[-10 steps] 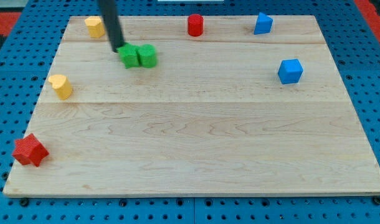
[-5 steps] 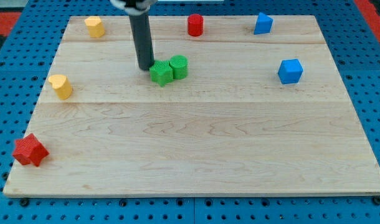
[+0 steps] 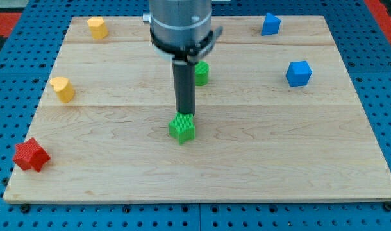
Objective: Place the green blocks in a vertical line
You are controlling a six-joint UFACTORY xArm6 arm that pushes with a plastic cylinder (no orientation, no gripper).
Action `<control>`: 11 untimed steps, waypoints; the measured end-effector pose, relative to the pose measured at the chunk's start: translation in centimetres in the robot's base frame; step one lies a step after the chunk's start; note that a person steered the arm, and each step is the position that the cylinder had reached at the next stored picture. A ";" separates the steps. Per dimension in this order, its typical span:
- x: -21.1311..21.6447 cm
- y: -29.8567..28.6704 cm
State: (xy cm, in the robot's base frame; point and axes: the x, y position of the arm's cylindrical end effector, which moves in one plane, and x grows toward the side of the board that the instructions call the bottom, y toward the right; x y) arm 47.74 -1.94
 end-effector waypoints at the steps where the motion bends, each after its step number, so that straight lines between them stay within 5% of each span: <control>1: -1.7 0.0; 4: -3.5 -6.3; 6: 2.6 -5.0; 10: -0.4 3.2; 11: 3.1 6.3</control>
State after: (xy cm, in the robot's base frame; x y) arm 50.84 4.40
